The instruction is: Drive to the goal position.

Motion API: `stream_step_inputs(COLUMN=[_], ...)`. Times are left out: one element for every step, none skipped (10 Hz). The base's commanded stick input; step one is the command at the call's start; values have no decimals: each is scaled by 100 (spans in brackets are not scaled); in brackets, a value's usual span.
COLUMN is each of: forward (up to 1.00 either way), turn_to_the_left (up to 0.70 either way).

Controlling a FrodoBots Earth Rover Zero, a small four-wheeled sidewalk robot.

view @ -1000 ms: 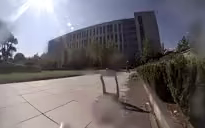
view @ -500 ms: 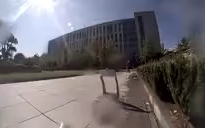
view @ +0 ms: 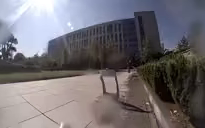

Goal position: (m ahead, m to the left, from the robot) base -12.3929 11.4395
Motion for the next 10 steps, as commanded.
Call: stream_step_inputs(forward=[5,5,5,5,5,5,5,5,5,5], turn_to_the_left=[0,0,0,0,0,0,0,0,0,0])
